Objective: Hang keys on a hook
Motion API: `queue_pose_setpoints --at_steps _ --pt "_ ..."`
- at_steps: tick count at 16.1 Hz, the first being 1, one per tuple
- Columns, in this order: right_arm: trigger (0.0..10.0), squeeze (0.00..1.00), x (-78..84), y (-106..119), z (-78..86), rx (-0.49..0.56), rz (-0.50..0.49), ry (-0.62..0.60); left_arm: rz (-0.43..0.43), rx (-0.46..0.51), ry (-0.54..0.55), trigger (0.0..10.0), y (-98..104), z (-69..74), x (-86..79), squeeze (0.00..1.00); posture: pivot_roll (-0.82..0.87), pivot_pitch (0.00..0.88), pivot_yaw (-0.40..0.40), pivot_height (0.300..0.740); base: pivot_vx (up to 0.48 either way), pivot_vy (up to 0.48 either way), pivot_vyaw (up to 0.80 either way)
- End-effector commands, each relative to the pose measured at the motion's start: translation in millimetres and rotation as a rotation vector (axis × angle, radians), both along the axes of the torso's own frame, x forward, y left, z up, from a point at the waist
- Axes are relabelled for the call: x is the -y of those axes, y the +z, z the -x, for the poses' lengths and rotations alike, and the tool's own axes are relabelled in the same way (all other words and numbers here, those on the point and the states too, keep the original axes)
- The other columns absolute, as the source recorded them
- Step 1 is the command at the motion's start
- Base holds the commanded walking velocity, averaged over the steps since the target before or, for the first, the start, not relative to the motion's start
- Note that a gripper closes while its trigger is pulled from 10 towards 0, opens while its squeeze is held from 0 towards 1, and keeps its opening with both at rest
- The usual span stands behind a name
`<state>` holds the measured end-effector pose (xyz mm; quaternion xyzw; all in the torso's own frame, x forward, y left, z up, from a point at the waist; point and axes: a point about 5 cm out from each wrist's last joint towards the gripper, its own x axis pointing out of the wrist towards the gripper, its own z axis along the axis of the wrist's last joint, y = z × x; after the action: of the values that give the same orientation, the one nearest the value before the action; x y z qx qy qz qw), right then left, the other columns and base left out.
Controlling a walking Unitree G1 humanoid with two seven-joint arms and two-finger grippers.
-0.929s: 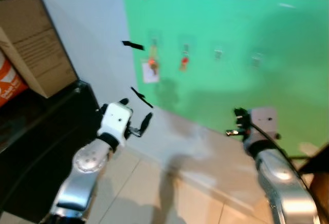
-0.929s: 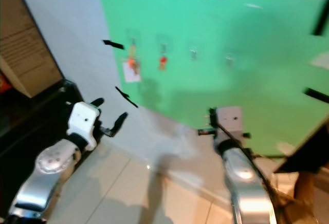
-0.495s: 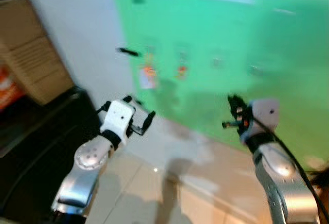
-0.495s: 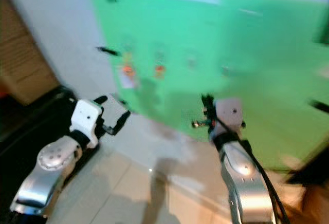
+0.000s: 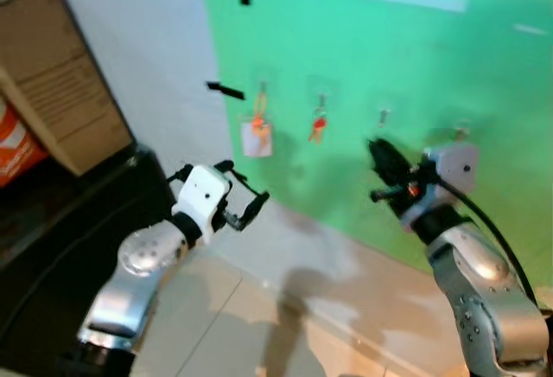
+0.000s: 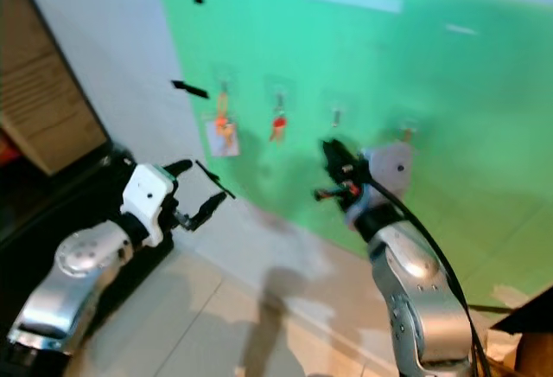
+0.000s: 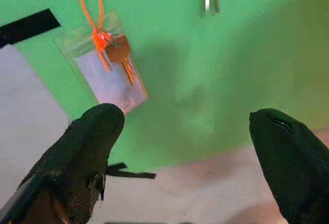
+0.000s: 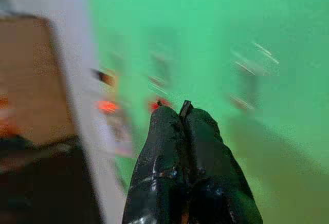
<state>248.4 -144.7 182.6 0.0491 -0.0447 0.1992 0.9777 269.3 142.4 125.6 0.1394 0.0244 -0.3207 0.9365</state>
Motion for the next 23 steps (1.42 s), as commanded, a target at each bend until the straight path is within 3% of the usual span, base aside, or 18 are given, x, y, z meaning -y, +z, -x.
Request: queue_pose_setpoints --at_steps 1,7,12,15,23 --pt "10.0 0.0 -0.1 6.1 1.0 0.008 -0.031 0.036 -0.005 -0.02 -0.052 10.0 -0.6 -0.3 2.9 0.47 -0.12 0.0 0.051 0.732 0.0 0.0 0.0" --pt "10.0 0.0 6.1 28.8 -3.9 0.005 -0.219 0.219 -0.055 -0.09 -0.264 10.0 0.7 -3.6 11.6 0.47 -0.12 0.0 0.058 0.732 0.0 0.0 0.0" --pt "10.0 0.0 18.6 33.5 -24.0 -0.05 -0.131 0.149 -0.043 -0.098 -0.311 10.0 3.2 -5.4 16.7 0.47 -0.11 0.0 0.044 0.732 0.0 0.0 0.0" --pt "10.0 0.0 18.4 31.1 -26.6 -0.1 -0.105 0.174 -0.009 -0.107 -0.346 10.0 6.9 -2.4 16.4 0.47 -0.1 0.0 0.036 0.732 0.0 0.0 0.0" --pt "10.0 0.0 32.2 36.6 -25.8 -0.106 -0.151 0.101 -0.005 -0.119 -0.367 10.0 8.2 -1.9 15.8 0.47 -0.11 0.0 0.044 0.732 0.0 0.0 0.0"
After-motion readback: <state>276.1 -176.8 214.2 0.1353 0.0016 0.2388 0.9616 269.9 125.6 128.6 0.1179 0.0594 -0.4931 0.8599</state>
